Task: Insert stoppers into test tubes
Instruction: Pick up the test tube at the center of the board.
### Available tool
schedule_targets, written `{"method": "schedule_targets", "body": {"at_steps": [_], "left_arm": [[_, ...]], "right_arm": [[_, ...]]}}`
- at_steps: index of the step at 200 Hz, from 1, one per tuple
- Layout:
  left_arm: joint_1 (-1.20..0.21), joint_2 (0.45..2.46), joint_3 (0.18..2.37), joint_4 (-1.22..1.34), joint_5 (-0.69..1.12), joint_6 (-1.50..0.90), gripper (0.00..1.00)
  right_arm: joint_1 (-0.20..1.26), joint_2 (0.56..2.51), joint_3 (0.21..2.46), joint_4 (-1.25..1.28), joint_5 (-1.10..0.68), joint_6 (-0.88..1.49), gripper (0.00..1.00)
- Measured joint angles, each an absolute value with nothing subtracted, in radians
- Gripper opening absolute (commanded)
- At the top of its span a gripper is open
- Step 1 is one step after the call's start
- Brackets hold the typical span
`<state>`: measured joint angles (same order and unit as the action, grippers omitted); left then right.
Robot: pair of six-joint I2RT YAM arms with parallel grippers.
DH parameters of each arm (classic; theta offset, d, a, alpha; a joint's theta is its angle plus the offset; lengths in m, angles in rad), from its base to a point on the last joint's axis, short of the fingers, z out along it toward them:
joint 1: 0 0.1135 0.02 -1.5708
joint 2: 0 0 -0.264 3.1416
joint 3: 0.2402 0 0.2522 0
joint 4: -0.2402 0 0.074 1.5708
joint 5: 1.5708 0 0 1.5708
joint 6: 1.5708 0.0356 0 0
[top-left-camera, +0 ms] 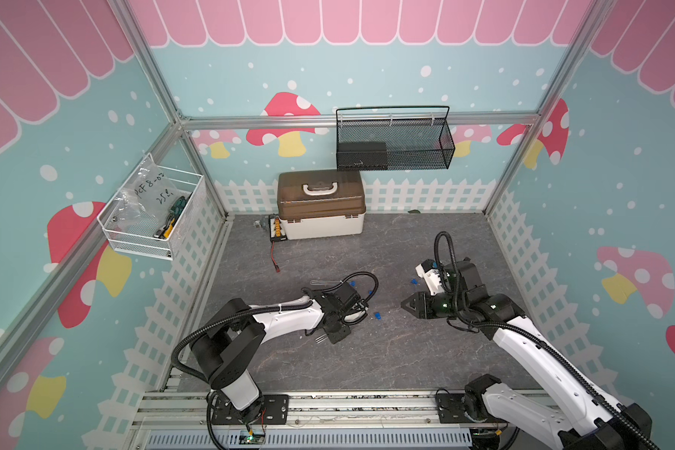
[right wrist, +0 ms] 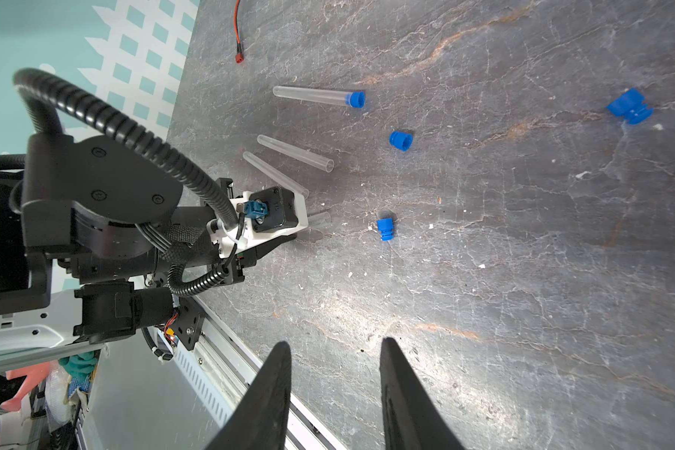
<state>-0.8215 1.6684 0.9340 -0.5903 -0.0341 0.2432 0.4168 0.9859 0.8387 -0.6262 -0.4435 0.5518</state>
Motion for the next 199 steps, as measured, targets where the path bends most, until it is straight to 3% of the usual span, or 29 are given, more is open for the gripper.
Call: {"method": "schedule_targets", "body": {"at_steps": [63,199], "left_arm": [[-0.822,1.680,0.949,-0.602,-0.033,0.260,0.17],[-0.822,1.545,0.891,-0.538,0.023,0.332,0.16]], "right_arm": [[0.417,0.986,0.839,-0.640,-0.442,0.551,0.37],[0.417,0.981,0.839,-0.644,-0.445,0.554,0.37]]}}
